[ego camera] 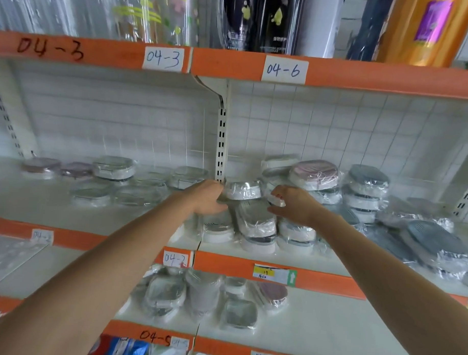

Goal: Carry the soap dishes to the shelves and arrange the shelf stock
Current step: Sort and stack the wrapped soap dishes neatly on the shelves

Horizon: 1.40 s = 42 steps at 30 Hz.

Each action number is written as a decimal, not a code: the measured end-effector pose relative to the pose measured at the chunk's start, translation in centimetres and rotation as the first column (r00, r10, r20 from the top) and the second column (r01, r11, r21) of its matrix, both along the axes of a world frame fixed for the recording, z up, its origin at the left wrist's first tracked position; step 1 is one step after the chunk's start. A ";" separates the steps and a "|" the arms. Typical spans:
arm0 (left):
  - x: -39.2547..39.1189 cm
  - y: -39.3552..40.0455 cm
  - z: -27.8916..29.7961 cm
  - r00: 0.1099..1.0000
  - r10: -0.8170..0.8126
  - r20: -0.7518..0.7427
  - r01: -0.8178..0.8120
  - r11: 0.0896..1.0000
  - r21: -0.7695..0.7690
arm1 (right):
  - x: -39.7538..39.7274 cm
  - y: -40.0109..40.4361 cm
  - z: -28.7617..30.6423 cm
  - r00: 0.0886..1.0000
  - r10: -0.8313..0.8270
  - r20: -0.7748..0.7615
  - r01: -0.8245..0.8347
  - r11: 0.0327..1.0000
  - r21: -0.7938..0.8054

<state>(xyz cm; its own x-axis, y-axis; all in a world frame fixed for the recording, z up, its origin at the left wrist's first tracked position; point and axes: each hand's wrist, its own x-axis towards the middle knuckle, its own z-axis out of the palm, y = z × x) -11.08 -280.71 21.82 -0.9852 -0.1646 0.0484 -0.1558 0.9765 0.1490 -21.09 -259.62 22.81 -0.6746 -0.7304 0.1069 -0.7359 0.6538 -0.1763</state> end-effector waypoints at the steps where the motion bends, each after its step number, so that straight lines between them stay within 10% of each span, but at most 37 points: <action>1: -0.4 -1.0 -0.1 1.000 0.009 0.008 -0.009 1.000 -0.001 | -0.3 -0.7 0.1 1.000 -0.004 0.001 0.004 1.000 0.004; 22: -6.9 -20.3 -2.3 0.994 -0.079 0.074 0.080 0.997 -0.009 | -3.2 -17.2 -1.7 0.849 -0.519 -0.099 0.527 0.816 0.236; 42: -13.6 -22.8 -5.1 0.969 -0.166 0.183 0.181 0.981 -0.068 | -4.4 -19.6 -2.4 0.764 -0.633 -0.124 0.631 0.695 0.344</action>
<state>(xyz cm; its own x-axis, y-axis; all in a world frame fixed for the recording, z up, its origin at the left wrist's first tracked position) -24.63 -303.50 16.69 -0.9925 0.0069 -0.1220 0.0006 0.9987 0.0511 -25.46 -279.23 20.38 -0.9907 -0.1175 -0.0680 -0.1267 0.9802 0.1519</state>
